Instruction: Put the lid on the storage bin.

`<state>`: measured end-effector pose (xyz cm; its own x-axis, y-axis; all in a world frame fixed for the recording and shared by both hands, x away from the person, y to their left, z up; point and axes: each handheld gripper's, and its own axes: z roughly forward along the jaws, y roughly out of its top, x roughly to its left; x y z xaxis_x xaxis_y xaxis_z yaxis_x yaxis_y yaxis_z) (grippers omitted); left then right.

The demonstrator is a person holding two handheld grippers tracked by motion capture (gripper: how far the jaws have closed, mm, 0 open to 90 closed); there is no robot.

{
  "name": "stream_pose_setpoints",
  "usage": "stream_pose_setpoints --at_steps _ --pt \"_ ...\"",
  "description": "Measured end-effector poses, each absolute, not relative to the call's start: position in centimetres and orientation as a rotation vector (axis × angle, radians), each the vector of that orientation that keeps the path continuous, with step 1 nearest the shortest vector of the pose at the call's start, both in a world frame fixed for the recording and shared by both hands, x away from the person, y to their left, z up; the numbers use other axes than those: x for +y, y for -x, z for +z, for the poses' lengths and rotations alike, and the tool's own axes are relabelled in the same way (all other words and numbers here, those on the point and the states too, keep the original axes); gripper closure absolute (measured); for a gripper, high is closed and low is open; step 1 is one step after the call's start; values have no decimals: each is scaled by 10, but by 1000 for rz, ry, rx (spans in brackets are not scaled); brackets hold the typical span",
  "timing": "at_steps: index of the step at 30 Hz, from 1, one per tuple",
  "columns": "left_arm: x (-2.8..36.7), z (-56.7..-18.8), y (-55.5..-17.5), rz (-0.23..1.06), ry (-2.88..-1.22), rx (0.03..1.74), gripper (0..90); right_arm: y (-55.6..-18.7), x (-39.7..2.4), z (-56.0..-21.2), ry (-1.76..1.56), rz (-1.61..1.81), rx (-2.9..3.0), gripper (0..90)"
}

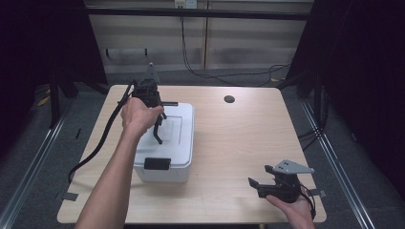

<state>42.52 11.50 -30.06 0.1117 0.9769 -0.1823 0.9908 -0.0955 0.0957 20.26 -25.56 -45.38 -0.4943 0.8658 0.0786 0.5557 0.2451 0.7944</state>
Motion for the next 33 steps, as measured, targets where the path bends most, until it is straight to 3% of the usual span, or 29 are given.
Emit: stream_pose_setpoints --at_steps 13,26,33 --pt "116 -300 -427 -65 -2251 1844 589 -202 -255 -454 -1301 1131 2148 208" --pt "120 -297 -429 -155 -2289 1700 170 -203 -255 -454 -1304 1129 2152 208" --pt "124 -292 -423 -68 -2330 1554 172 -203 -255 -454 -1306 1130 2150 208"
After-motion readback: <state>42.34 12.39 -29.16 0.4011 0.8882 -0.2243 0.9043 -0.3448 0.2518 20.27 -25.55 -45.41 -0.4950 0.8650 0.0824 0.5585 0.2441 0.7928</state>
